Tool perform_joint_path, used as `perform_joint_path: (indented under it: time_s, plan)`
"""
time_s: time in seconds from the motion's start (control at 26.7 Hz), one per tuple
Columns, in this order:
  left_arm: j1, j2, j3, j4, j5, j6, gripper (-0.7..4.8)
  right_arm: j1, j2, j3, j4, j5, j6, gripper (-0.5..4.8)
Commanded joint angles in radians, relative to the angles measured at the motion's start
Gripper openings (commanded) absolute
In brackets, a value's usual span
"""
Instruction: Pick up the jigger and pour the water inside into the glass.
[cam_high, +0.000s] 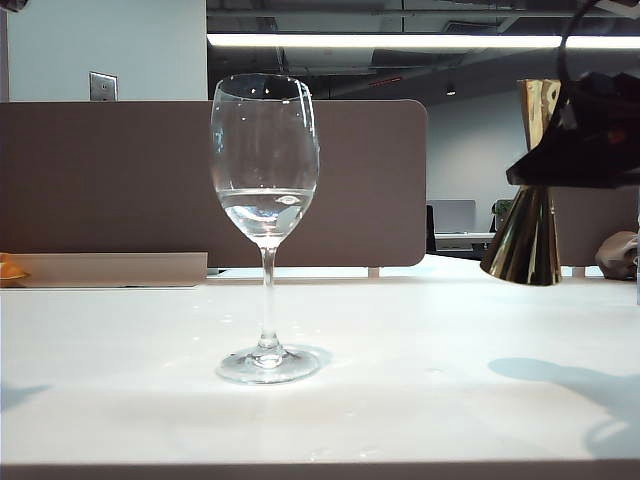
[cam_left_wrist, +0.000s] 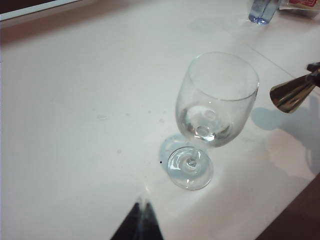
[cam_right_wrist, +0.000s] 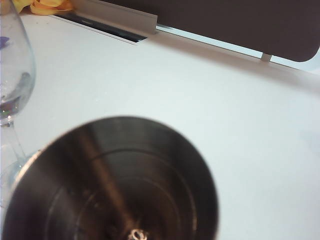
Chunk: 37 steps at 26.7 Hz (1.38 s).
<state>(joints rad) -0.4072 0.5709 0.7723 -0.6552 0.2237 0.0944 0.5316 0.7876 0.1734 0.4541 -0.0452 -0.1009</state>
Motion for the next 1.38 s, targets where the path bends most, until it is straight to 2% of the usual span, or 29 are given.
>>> perform_joint_path:
  time_s: [0.04, 0.26, 0.75, 1.38]
  plan:
    - [-0.001, 0.000, 0.003, 0.006, 0.000, 0.003, -0.05, -0.001, -0.002, 0.001, 0.040, 0.001, 0.023, -0.01]
    - [-0.001, 0.000, 0.003, 0.006, 0.000, 0.003, -0.05, -0.001, 0.020, -0.001, 0.041, 0.002, 0.024, -0.01]
    - [-0.001, 0.000, 0.003, 0.006, 0.000, 0.003, -0.05, -0.001, 0.226, 0.007, 0.159, 0.000, 0.024, -0.01]
    - [-0.001, 0.000, 0.003, 0.006, 0.000, 0.003, -0.05, -0.002, 0.448, 0.087, 0.201, -0.021, 0.024, -0.01]
